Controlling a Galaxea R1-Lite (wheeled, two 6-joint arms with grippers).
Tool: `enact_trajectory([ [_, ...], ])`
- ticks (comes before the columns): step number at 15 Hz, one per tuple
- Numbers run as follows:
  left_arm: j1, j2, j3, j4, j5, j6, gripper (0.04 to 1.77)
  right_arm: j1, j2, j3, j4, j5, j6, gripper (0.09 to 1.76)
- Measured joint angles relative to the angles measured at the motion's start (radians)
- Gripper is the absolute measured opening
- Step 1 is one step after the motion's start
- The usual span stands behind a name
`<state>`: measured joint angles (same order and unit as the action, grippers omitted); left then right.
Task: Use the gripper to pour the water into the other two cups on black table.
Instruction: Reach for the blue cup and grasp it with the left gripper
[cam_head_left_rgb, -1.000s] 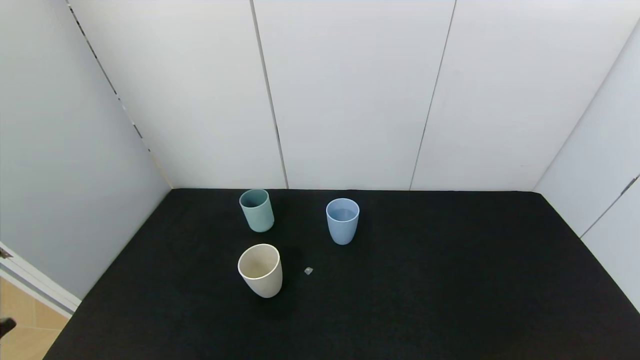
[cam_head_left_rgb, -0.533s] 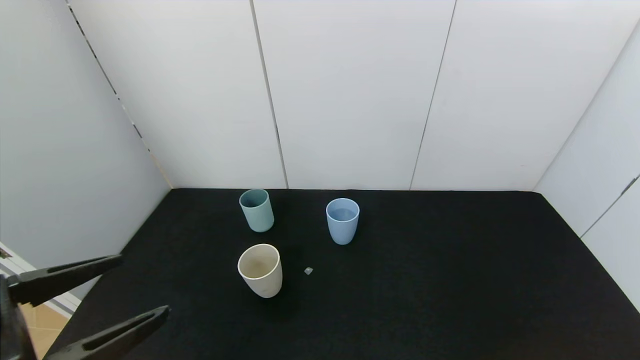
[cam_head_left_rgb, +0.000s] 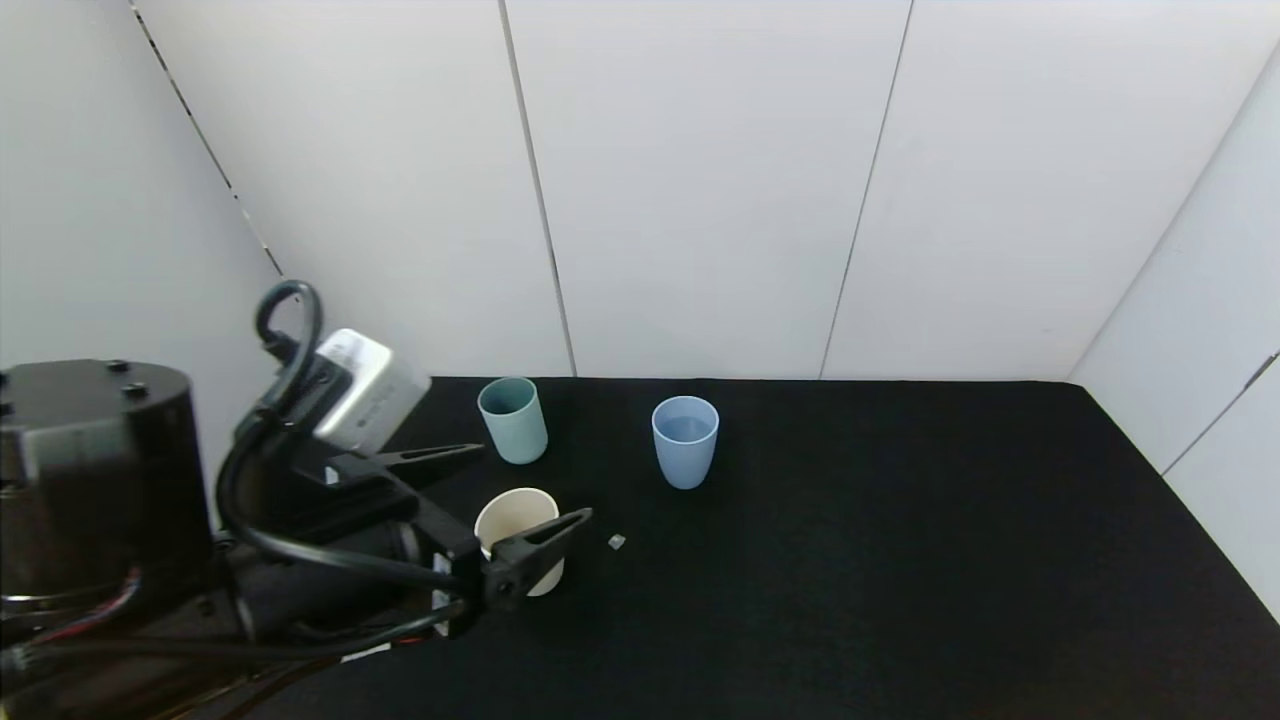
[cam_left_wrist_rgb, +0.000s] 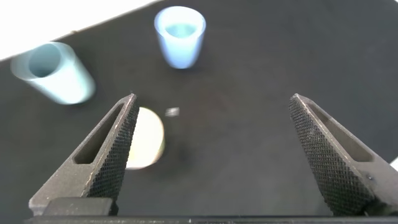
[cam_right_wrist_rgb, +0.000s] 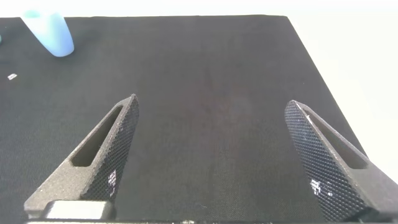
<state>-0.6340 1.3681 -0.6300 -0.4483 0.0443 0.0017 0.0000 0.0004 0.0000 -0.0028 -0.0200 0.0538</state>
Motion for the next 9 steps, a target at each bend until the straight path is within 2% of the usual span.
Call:
enact_trajectory([
  [2, -0.05, 0.088, -0.049, -0.007, 0.055, -0.036, 1.72, 0.0, 0.0, 0.0, 0.0, 0.0, 0.0, 1.71],
  [5, -0.111, 0.21, -0.116, -0.034, 0.179, -0.062, 1.72, 0.0, 0.0, 0.0, 0.0, 0.0, 0.0, 1.71],
  [9, -0.164, 0.373, -0.187, -0.113, 0.332, -0.103, 1.72, 0.0, 0.0, 0.0, 0.0, 0.0, 0.0, 1.71],
])
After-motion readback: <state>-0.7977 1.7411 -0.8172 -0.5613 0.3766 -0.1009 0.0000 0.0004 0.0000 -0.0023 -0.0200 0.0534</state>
